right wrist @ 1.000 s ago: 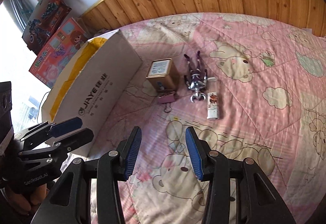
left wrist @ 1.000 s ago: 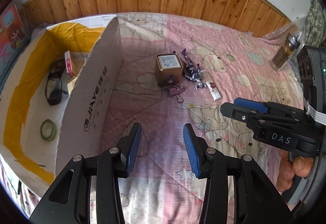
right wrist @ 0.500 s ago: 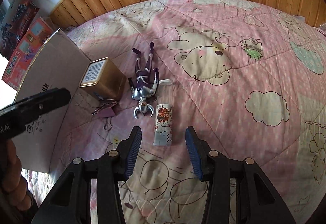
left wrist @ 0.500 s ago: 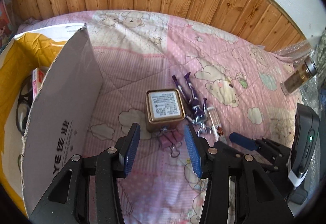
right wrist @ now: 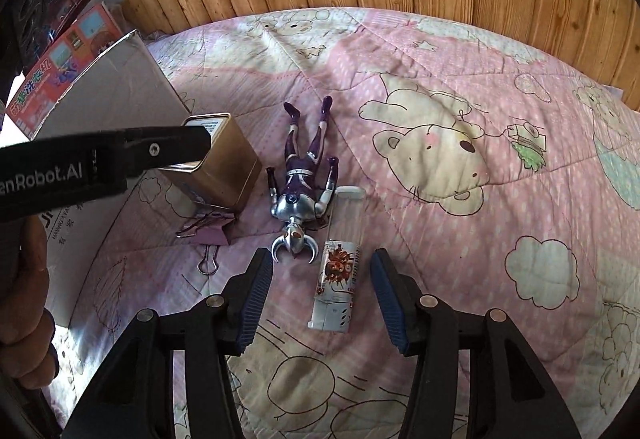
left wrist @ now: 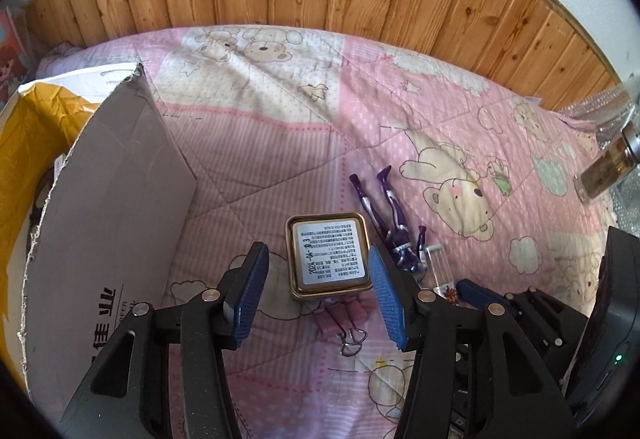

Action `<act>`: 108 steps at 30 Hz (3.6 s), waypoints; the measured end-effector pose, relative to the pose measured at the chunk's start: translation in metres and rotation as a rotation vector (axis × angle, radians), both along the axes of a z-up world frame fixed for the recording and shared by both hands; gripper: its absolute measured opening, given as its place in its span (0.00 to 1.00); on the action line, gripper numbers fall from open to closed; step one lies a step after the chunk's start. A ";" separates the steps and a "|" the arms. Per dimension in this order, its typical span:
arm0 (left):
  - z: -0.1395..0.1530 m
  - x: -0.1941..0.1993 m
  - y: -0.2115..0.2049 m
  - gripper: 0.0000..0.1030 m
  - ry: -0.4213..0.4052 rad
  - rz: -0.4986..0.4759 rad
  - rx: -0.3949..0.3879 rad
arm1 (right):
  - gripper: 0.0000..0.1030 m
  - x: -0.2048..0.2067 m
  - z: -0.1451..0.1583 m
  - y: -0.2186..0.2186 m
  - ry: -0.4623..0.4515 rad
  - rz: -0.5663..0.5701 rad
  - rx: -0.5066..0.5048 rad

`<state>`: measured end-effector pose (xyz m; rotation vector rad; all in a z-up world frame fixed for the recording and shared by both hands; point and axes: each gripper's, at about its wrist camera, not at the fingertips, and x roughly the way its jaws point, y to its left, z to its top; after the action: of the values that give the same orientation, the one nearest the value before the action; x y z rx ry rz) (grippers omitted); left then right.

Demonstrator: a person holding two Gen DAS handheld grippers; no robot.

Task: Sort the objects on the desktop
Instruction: 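Grasp the gold square tin with the left gripper while the right grasps the clear bottle, then lift and carry the gold tin and clear bottle over the yellow-taped box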

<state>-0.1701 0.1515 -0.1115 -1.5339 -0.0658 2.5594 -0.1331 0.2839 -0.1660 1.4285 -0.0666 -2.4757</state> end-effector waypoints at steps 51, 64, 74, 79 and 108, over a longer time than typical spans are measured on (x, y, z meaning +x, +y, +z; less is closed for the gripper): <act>0.049 0.112 -0.038 0.49 0.020 -0.004 0.042 | 0.20 0.078 0.034 -0.004 -0.013 -0.101 -0.162; 0.069 0.149 -0.051 0.49 0.048 0.001 0.036 | 0.20 0.115 0.033 -0.025 -0.011 -0.086 -0.194; 0.075 0.176 -0.064 0.49 0.058 0.013 0.037 | 0.20 0.140 0.040 -0.043 0.008 -0.070 -0.203; 0.077 0.187 -0.069 0.49 0.062 0.016 0.050 | 0.20 0.153 0.047 -0.051 0.025 -0.056 -0.200; 0.101 0.225 -0.128 0.49 0.117 0.050 0.135 | 0.20 0.205 0.094 -0.114 0.102 0.054 -0.187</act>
<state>0.0547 0.0234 -0.0110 -1.3496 -0.2606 2.6175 0.0719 0.1699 -0.0721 1.2102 -0.2287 -2.4223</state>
